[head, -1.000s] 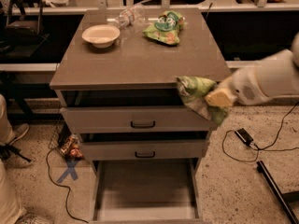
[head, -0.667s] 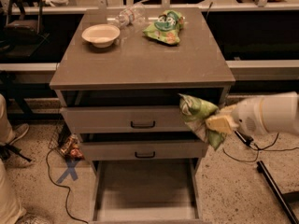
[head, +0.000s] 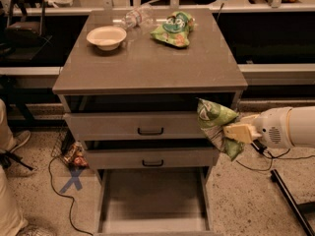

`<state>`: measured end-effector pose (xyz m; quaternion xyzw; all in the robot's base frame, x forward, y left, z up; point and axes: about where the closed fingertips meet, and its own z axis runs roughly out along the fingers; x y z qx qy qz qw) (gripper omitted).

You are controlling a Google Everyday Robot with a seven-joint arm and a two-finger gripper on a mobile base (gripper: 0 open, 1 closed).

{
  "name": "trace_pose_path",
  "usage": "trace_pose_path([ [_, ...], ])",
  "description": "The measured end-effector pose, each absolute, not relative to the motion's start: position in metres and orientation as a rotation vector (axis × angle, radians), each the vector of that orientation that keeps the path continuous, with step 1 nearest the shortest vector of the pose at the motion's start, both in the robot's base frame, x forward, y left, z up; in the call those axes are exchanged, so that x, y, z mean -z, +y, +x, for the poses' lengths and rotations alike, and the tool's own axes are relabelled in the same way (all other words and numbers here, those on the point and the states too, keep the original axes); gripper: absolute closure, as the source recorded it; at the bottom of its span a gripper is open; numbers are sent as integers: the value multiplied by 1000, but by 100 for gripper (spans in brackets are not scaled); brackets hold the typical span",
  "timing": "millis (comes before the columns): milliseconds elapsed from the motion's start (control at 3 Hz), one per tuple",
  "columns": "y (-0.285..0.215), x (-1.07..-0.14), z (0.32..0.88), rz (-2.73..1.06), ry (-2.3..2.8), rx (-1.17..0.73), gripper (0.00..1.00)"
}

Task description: Place green jalapeno chip bag into bottom drawer

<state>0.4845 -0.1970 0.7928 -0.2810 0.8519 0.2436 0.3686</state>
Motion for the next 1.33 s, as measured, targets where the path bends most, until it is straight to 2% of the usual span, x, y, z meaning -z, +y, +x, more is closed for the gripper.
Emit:
trace_pose_path([
  [333, -178, -742, 475, -666, 2232, -734, 100],
  [1000, -61, -540, 424, -504, 2442, -1044, 100],
  [1333, -61, -544, 423, -512, 2440, -1045, 100],
])
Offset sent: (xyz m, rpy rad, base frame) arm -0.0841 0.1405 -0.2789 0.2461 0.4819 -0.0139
